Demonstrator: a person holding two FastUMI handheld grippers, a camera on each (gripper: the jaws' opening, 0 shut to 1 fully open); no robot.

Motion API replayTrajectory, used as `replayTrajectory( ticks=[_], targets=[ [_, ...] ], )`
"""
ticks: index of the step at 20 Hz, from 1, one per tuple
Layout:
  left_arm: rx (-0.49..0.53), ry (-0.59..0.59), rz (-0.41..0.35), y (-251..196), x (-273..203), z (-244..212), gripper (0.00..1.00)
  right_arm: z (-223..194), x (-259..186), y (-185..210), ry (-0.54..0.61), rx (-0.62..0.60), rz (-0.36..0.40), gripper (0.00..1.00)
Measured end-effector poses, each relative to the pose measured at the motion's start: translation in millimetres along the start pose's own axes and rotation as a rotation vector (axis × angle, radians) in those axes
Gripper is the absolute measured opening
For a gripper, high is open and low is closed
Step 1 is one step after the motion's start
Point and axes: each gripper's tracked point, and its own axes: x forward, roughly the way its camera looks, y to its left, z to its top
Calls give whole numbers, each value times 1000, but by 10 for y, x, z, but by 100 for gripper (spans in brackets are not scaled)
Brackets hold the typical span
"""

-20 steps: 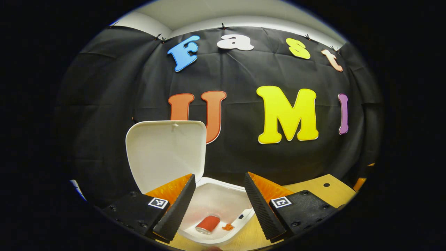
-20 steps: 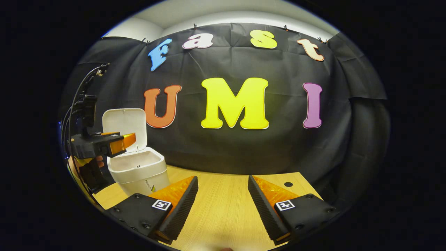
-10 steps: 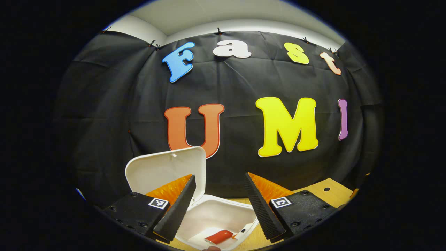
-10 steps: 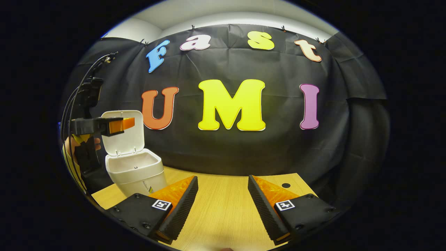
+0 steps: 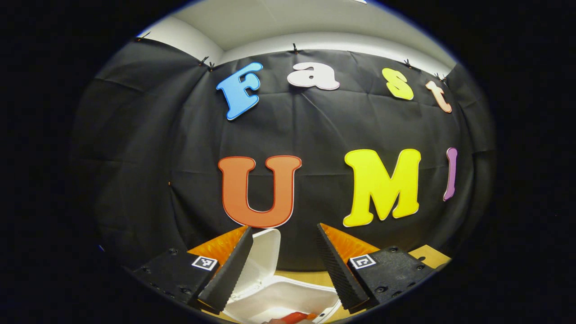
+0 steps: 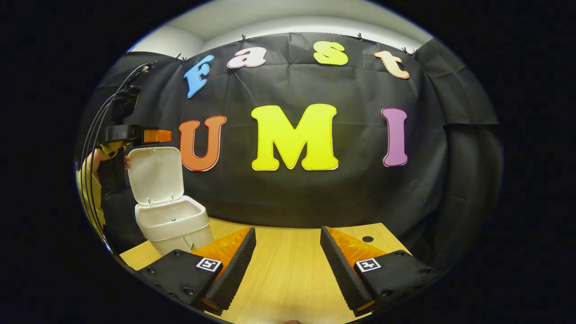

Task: Press the lid of the desktop garbage bin to open it, pick up the crumpled paper on the desktop and throw it into the bin, then pick up the pop can on the desktop and drop it into the bin, and finally close the garbage bin lid.

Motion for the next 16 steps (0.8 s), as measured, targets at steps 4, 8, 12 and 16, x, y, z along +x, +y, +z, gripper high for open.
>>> replayTrajectory(
  ticks=[4,8,12,16],
  targets=[
    [2,10,63,341,127,60,83,-21,0,13,6,-3,4,93],
    [1,30,116,595,174,17,90,-30,8,10,12,-5,4,92],
    [11,55,145,684,214,-36,83,-41,27,54,20,-10,20,93],
    [-43,101,157,700,258,-179,84,-61,17,82,23,-19,37,93]
  ],
)
